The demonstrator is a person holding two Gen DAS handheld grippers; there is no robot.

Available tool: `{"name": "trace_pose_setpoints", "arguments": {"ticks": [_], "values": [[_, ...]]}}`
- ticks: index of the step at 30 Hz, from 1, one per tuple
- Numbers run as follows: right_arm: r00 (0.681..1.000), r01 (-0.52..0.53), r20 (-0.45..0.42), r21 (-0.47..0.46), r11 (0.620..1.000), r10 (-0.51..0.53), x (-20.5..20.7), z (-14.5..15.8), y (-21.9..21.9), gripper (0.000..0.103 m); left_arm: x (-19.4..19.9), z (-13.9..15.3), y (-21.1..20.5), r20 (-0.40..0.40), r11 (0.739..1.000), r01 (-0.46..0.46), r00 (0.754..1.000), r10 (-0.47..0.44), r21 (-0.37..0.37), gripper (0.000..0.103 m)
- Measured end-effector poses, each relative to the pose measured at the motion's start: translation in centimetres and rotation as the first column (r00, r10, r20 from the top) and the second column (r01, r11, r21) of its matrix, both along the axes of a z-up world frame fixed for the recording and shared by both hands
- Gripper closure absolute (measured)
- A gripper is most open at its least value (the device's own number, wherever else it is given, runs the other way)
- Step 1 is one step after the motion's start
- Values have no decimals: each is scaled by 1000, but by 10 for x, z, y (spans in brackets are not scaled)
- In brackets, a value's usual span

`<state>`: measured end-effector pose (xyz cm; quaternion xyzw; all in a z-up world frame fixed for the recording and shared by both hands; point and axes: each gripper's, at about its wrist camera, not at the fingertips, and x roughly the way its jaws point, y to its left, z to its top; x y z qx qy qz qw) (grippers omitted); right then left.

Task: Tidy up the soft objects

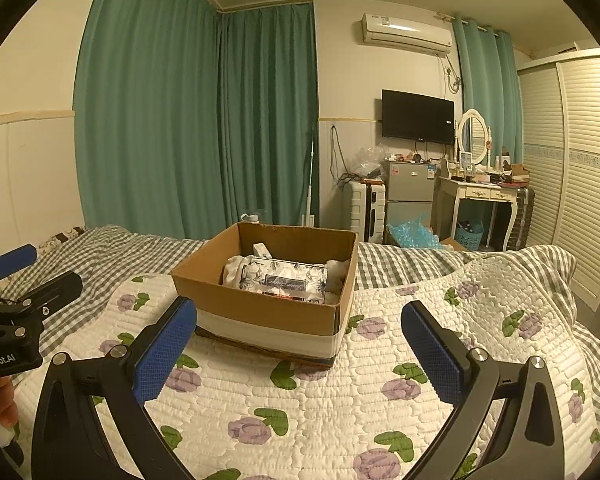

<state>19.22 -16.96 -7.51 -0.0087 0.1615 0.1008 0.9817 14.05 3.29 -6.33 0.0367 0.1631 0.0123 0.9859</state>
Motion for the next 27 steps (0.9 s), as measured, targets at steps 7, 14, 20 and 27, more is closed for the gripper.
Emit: {"name": "trace_pose_setpoints", "arguments": {"ticks": [7, 14, 20, 27], "values": [[1000, 1, 2, -1, 1000, -1, 0, 0, 1, 0, -1, 1, -2, 5, 1000, 2, 1000, -2, 5, 3], [1000, 4, -2, -1, 1000, -4, 0, -1, 2, 0, 1, 1, 0, -6, 1000, 4, 1000, -4, 5, 3], [1000, 5, -5, -1, 1000, -5, 1, -2, 2, 0, 2, 1, 0, -9, 1000, 2, 1000, -2, 3, 3], [1000, 8, -12, 0, 1000, -8, 2, -4, 3, 0, 1, -1, -1, -6, 1000, 14, 1000, -14, 11, 3]]}}
